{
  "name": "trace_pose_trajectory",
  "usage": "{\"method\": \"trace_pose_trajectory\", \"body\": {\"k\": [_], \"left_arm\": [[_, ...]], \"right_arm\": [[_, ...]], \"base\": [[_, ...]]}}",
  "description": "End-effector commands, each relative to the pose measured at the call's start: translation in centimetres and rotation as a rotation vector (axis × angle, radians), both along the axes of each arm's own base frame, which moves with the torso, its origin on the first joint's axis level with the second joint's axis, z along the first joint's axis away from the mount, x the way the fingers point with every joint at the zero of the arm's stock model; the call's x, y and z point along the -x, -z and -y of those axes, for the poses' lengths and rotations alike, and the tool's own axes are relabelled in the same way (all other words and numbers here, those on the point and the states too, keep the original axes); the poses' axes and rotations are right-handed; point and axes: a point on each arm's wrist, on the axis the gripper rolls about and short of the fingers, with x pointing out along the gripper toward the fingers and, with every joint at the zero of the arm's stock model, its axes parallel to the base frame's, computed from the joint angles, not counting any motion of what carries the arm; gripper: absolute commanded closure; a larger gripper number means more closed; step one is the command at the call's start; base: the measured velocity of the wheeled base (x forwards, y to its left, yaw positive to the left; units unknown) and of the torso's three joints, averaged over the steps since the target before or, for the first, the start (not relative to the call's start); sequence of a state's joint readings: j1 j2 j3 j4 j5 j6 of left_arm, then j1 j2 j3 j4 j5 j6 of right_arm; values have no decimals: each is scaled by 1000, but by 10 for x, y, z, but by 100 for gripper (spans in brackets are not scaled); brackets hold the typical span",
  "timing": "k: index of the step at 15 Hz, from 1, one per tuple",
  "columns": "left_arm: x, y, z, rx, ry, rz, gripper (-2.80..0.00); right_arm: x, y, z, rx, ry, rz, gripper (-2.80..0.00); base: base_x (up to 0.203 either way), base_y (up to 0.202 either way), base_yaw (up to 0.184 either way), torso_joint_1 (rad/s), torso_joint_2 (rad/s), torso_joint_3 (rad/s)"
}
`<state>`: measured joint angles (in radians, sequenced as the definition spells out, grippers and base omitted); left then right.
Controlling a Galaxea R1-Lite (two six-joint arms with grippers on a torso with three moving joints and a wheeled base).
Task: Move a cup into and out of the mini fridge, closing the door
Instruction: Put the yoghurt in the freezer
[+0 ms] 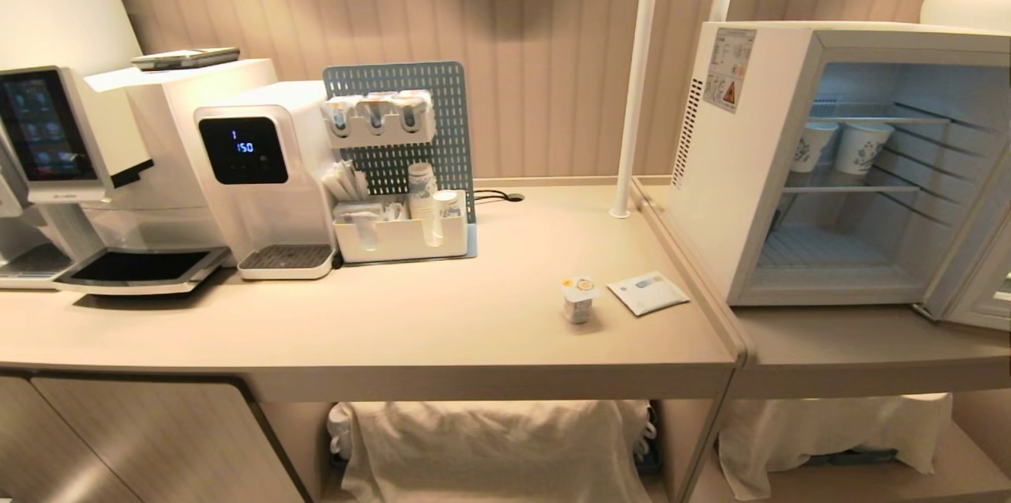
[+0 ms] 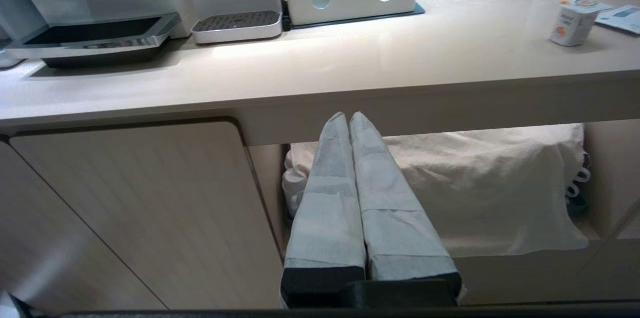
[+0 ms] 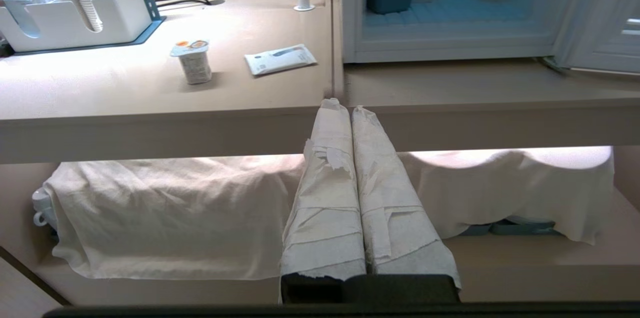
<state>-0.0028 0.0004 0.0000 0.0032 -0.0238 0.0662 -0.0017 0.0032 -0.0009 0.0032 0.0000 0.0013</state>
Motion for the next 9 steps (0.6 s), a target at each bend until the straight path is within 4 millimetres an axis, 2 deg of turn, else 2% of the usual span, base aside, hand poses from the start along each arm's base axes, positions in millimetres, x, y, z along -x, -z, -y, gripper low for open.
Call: {"method": "trace_pose_trajectory", "body": {"k": [1, 9], "left_arm": [[0, 0, 0, 0, -1, 1, 0], [0, 0, 0, 0, -1, 1, 0]], "right_arm": [[0, 0, 0, 0, 0, -1, 0], [0, 0, 0, 0, 0, -1, 0]], "base": [[0, 194, 1, 6, 2, 2], [0, 193, 0, 3, 2, 4]]}}
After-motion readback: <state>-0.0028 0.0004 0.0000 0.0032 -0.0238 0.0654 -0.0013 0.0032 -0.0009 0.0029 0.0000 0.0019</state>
